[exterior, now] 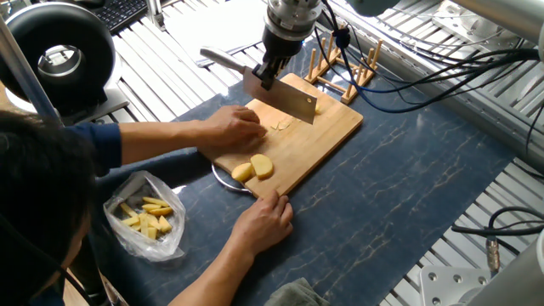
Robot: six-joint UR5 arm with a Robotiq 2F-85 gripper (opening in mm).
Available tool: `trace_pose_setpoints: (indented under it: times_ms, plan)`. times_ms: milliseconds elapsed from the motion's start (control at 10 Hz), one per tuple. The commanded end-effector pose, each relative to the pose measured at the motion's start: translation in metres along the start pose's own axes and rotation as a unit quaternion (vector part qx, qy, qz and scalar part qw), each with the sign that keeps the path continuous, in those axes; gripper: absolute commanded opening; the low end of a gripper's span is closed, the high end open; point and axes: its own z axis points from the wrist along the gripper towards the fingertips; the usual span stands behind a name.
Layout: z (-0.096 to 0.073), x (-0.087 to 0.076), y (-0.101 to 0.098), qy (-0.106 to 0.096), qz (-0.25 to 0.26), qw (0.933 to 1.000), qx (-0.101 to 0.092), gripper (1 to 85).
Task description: Chop the potatoes
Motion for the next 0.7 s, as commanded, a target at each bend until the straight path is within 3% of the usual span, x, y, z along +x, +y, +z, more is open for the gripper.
trace_pose_setpoints:
  times_ms: [0,600]
  plan:
    - [-0.001,-0.002,0.001,-0.002,0.004,1.0,-0.004,1.0]
    - [0.019,-0.003,0.008,-0.003,0.04,0.9992,-0.007,1.0]
